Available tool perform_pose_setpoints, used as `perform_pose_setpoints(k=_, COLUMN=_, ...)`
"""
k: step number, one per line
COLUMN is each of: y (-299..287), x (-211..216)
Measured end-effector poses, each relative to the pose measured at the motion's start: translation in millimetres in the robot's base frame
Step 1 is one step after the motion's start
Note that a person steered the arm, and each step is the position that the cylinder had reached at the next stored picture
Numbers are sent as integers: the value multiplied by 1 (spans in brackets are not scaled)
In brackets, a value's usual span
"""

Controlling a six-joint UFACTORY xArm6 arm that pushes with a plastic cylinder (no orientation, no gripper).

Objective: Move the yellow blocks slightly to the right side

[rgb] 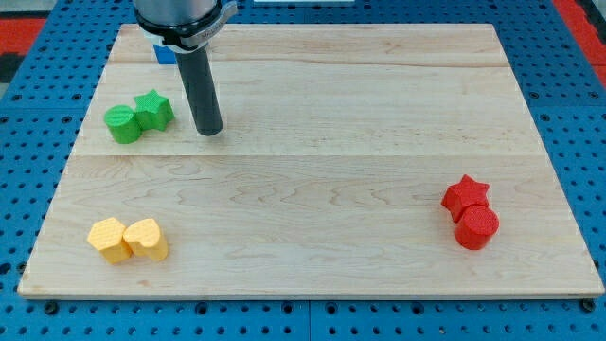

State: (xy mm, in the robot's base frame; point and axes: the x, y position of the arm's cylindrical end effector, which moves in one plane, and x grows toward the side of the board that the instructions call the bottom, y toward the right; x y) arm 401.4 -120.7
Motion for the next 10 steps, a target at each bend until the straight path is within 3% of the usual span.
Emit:
perform_pose_setpoints(k=2, y=24, x=19)
perform_pose_setpoints(k=4, y=115, x=38)
perform_pose_setpoints(k=5, y=26, x=54)
perform_pose_setpoints(k=6, y=-52, x=104)
perform_pose_setpoints(k=7, y=-144, x=106)
perform_pose_setpoints(k=9, y=-158, x=162)
perform_pose_setpoints(k=10, y=-120, x=167)
